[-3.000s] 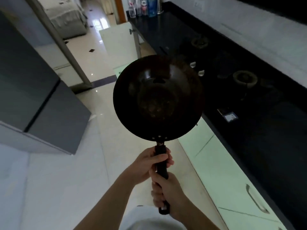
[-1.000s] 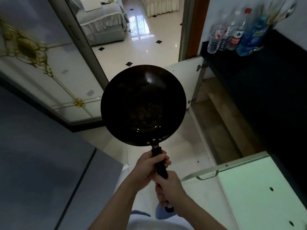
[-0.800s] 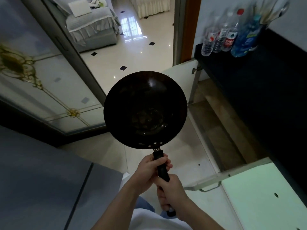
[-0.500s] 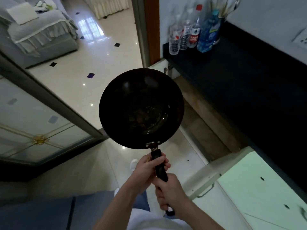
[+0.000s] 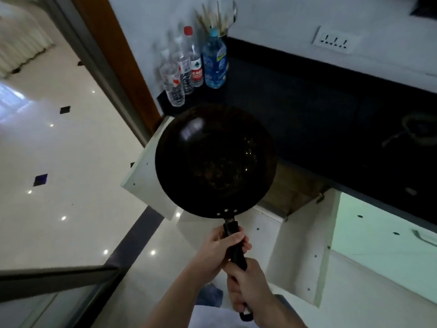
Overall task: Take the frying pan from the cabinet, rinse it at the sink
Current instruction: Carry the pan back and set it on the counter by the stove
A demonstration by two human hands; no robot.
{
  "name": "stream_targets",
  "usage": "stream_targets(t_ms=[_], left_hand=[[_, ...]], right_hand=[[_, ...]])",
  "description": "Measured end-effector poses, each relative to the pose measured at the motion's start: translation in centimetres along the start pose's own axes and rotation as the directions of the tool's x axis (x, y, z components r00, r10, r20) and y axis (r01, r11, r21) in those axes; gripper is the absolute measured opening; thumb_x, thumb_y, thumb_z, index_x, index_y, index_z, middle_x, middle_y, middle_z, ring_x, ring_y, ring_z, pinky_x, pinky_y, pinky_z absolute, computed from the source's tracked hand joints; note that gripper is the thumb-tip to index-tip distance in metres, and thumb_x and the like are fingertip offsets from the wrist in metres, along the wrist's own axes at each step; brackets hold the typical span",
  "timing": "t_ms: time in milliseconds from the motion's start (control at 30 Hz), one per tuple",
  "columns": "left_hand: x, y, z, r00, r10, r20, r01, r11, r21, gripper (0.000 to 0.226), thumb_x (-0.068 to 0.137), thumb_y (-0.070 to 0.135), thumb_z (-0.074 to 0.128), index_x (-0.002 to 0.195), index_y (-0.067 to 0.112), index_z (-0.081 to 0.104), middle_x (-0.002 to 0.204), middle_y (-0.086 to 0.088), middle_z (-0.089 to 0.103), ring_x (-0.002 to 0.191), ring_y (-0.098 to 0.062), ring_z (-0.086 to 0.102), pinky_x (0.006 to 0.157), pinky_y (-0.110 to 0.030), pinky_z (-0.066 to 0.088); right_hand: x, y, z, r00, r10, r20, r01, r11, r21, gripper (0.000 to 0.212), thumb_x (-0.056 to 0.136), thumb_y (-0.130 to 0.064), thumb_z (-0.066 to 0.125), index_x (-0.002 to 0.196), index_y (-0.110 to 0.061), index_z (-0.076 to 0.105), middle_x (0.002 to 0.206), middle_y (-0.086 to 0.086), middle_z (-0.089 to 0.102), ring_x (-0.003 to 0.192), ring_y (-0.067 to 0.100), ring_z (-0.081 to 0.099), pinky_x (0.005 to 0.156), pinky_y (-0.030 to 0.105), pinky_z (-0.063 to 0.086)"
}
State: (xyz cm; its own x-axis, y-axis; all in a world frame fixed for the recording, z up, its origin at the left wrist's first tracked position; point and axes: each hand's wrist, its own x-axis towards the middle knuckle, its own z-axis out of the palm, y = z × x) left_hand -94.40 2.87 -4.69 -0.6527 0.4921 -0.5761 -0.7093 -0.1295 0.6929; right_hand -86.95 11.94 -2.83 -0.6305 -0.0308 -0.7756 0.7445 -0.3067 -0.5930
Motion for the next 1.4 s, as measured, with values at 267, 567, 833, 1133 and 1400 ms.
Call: stream_targets(t_ms=[267,567,833,1133,1400], left_hand=[[3.6,2.8,1.2,0.981,-0.117,0.157,0.096,0.986,0.135,0.006,0.092,-0.002,0.058,0.098,-0.002,0.061,0.080,-0.014,0.064,0.071,-0.023,0.065,0.070,-0.030,0.055],[10.3,6.0,5.8,0.952,-0.189,0.240,0.135,0.965,0.223,0.008,0.093,-0.002,0.058,0.099,-0.005,0.059,0.081,-0.019,0.061,0.066,-0.021,0.064,0.065,-0.027,0.054],[17.9,10.1,10.6,0.947,-0.246,0.206,0.188,0.946,0.265,0.014,0.092,0.004,0.061,0.104,-0.004,0.064,0.082,-0.013,0.068,0.073,-0.020,0.065,0.070,-0.027,0.054],[22.8,12.5,13.3,0.938,-0.286,0.195,0.226,0.933,0.281,0.013,0.085,0.009,0.068,0.093,-0.001,0.069,0.082,-0.013,0.069,0.075,-0.022,0.066,0.074,-0.031,0.052],[27.8,15.3,13.6,0.919,-0.340,0.200,0.259,0.902,0.345,0.012,0.087,0.007,0.067,0.096,-0.001,0.070,0.085,-0.015,0.070,0.081,-0.025,0.068,0.076,-0.033,0.053]], right_hand=[[0.9,-2.0,0.8,0.982,-0.044,-0.185,0.080,0.978,0.192,0.047,0.090,-0.007,0.060,0.046,-0.016,0.047,0.042,0.004,0.033,0.030,0.015,0.027,0.035,0.021,0.021],[3.5,-7.2,-3.0,0.946,-0.008,-0.324,0.116,0.942,0.315,0.033,0.092,-0.003,0.057,0.060,-0.006,0.048,0.040,0.002,0.035,0.028,0.014,0.028,0.032,0.018,0.022],[8.3,-13.4,-8.4,0.932,-0.079,-0.355,0.189,0.938,0.290,0.044,0.089,-0.006,0.060,0.046,-0.014,0.052,0.038,0.001,0.043,0.027,0.014,0.035,0.036,0.022,0.029],[9.8,-18.2,-11.4,0.934,-0.077,-0.349,0.202,0.919,0.339,0.048,0.091,-0.011,0.060,0.045,-0.017,0.052,0.041,0.000,0.040,0.031,0.012,0.032,0.035,0.021,0.028],[12.6,-22.1,-12.0,0.935,-0.018,-0.354,0.198,0.855,0.480,0.036,0.094,-0.016,0.062,0.061,-0.009,0.050,0.048,0.003,0.038,0.034,0.013,0.030,0.033,0.020,0.027]])
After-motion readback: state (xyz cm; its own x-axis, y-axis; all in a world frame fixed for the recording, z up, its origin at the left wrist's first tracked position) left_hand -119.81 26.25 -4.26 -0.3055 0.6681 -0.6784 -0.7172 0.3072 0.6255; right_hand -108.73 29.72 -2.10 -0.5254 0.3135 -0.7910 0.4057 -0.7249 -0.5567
